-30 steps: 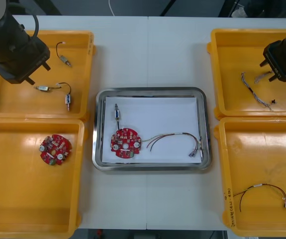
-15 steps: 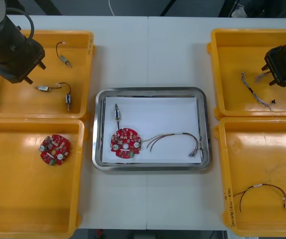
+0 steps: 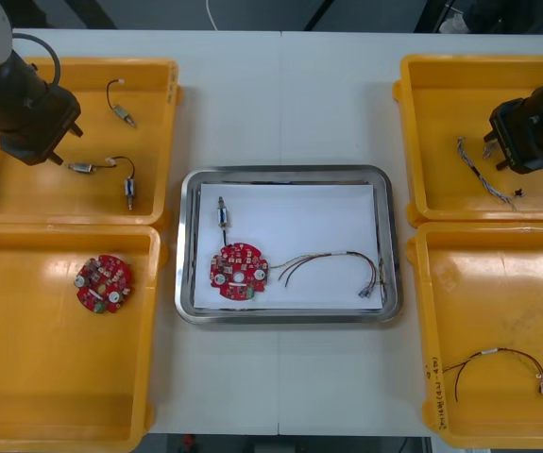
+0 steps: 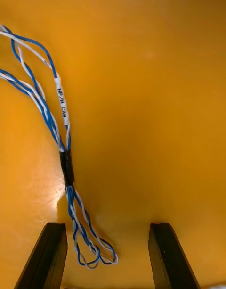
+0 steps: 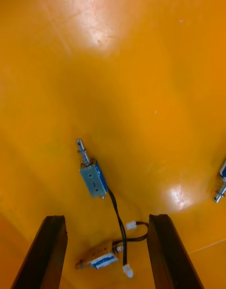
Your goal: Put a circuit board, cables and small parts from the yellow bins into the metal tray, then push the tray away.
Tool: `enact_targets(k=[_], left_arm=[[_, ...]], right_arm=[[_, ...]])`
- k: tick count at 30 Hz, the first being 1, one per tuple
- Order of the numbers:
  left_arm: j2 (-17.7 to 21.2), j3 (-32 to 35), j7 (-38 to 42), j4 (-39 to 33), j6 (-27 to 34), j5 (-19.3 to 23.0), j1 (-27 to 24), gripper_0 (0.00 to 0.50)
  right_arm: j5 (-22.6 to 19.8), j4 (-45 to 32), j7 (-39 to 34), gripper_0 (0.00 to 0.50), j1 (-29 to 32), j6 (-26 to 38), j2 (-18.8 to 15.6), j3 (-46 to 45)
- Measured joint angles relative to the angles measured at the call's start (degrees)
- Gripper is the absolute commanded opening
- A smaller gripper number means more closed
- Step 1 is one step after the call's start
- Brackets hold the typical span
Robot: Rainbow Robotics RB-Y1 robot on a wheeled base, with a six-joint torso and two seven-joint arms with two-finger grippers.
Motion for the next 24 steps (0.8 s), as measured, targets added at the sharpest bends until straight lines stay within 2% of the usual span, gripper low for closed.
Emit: enact_targets(k=[17, 18, 19, 20, 22, 23, 24], left_arm=[[0.0, -6.4, 0.0, 9.8, -9.7, 1.7, -0.4, 0.5], [0.0, -6.6, 0.0, 10.0, -9.9, 1.8, -0.4, 0.5], [0.0, -6.8, 0.0, 10.2, -10.1, 1.9, -0.4, 0.5], [0.0, -7.0, 0.0, 10.3, -10.4, 2.1, -0.4, 0.5], [0.0, -7.3, 0.0, 10.7, -11.2, 2.4, -0.4, 0.5], [0.0, -7.5, 0.0, 10.9, -11.5, 2.5, -0.4, 0.5], [0.0, -7.7, 0.0, 11.1, -11.7, 2.6, -0.4, 0.5]], right_arm=[[-0.9, -0.2, -0.1, 0.5, 0.2, -0.3, 0.1, 0.0], [-1.0, -0.2, -0.1, 0.394, 0.3, -0.3, 0.1, 0.0], [-1.0, -0.3, -0.1, 0.228, 0.3, -0.3, 0.1, 0.0], [-1.0, -0.3, -0.1, 0.127, 0.3, -0.3, 0.1, 0.0], [-1.2, -0.3, -0.1, 0.073, 0.4, -0.3, 0.1, 0.0], [-1.4, -0.3, -0.1, 0.016, 0.4, -0.3, 0.1, 0.0], [-1.5, -0.3, -0.1, 0.016, 0.5, -0.3, 0.1, 0.0]])
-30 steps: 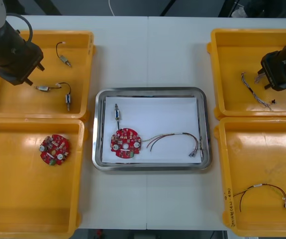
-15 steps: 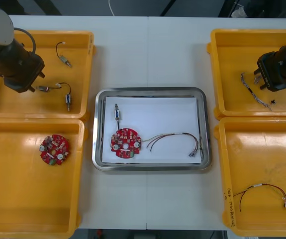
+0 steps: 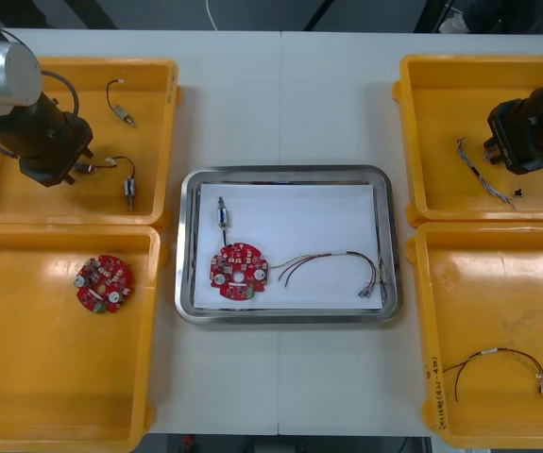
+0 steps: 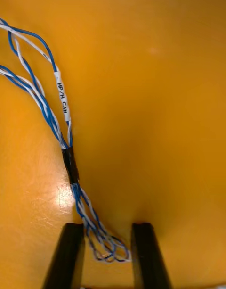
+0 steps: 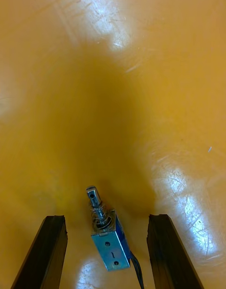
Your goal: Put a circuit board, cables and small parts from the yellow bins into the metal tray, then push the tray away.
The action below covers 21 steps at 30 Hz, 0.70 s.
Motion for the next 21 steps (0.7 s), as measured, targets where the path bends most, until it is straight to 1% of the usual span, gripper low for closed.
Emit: enact_targets(k=[1, 10, 11, 12, 13, 17, 21], left_arm=[[0.0, -0.1, 0.0, 0.2, -0.3, 0.1, 0.0, 0.5], [0.0, -1.5, 0.0, 1.6, -2.3, 0.2, 0.0, 0.5], [0.0, -1.7, 0.0, 1.6, -2.4, 0.3, -0.1, 0.376], [0.0, -1.9, 0.0, 1.6, -2.4, 0.4, -0.1, 0.205], [0.0, -2.0, 0.0, 1.6, -2.4, 0.6, -0.2, 0.003], [0.0, -2.0, 0.0, 1.6, -2.6, 1.1, -0.3, 0.0], [0.0, -2.5, 0.0, 1.6, -2.6, 1.3, -0.4, 0.0]], right_arm=[[-0.1, 0.0, 0.0, 0.0, 0.0, 0.0, 0.0, 0.0], [-0.2, -0.1, 0.0, 0.0, 0.2, -0.2, 0.0, 0.0], [-0.2, -0.1, 0.0, 0.0, 0.2, -0.2, 0.0, 0.0], [-0.2, -0.2, 0.0, 0.0, 0.2, -0.1, 0.0, 0.0], [-0.2, -0.3, 0.0, 0.0, 0.3, -0.1, 0.0, 0.0], [0.4, -1.5, 0.0, 0.0, 0.4, 1.8, 0.0, 0.0], [2.8, -4.7, 0.0, 0.0, 0.8, 6.6, 0.0, 0.0]])
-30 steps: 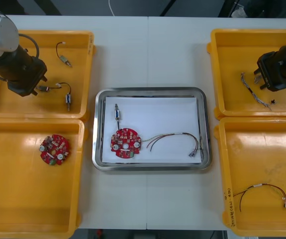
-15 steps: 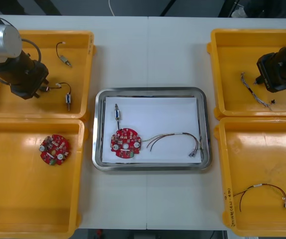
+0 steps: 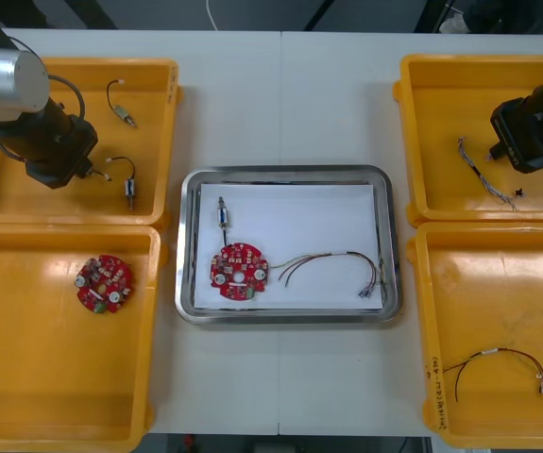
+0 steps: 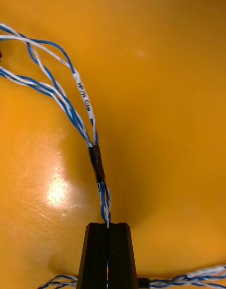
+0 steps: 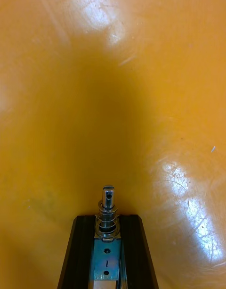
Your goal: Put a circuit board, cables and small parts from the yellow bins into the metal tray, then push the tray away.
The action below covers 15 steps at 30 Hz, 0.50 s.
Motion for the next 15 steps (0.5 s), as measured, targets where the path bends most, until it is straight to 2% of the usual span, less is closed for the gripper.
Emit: enact_targets(k=[9, 15], left_arm=[[0.0, 0.2, 0.0, 0.0, 0.0, 0.4, -0.1, 0.0], [0.0, 1.7, 0.0, -1.7, 1.7, 0.5, -0.1, 0.0]], right_arm=[[1.4, -7.3, 0.0, 0.0, 0.4, 8.5, 0.0, 0.0], [2.2, -14.3, 0.0, 0.0, 0.5, 17.1, 0.0, 0.0]])
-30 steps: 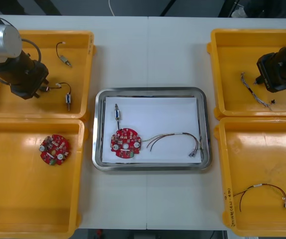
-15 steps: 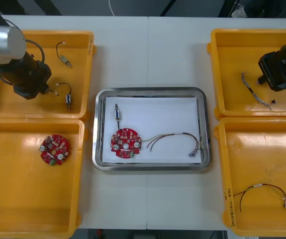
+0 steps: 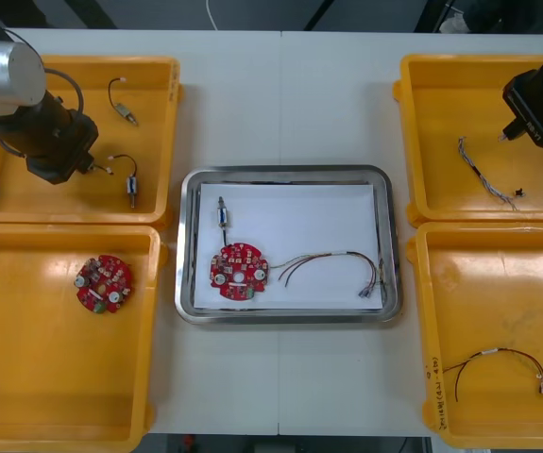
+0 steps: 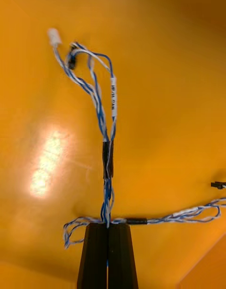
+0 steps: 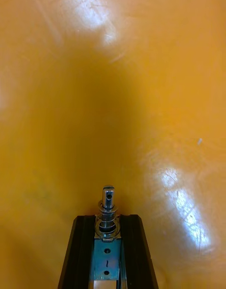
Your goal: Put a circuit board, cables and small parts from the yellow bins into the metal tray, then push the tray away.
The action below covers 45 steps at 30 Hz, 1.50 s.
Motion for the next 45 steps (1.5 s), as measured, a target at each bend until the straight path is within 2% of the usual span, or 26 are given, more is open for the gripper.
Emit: enact_targets(k=[13, 18, 23, 28, 39, 45], left_arm=[[1.6, 2.2, -0.1, -11.2, 12.4, 0.2, 0.0, 0.0], [2.3, 2.7, -0.1, -15.6, 16.4, 0.3, 0.0, 0.0], [2.3, 2.7, -0.1, -19.4, 19.8, 0.3, 0.0, 0.0], [2.3, 2.7, -0.2, -23.9, 23.6, 1.4, 0.0, 0.0], [2.4, 2.7, -3.0, -34.6, 30.4, 6.3, 0.0, 0.001], [2.4, 2.7, -7.3, -39.9, 31.5, 8.2, 0.0, 0.0]], right_arm=[[0.6, -11.9, 0.6, 0.0, 0.1, 16.1, 0.0, 0.0], [0.6, -17.9, 4.0, 0.0, 0.2, 23.9, 0.0, 0.0], [-1.0, -22.3, 4.0, 0.0, 0.3, 29.6, 0.0, 0.0], [-3.5, -26.1, 6.4, 0.0, 0.3, 30.7, 0.0, 0.0], [-5.1, -34.7, 7.4, 0.0, 0.5, 30.8, 0.0, 0.0], [-8.7, -46.3, 7.4, 0.0, 4.9, 30.8, 0.0, 0.6]])
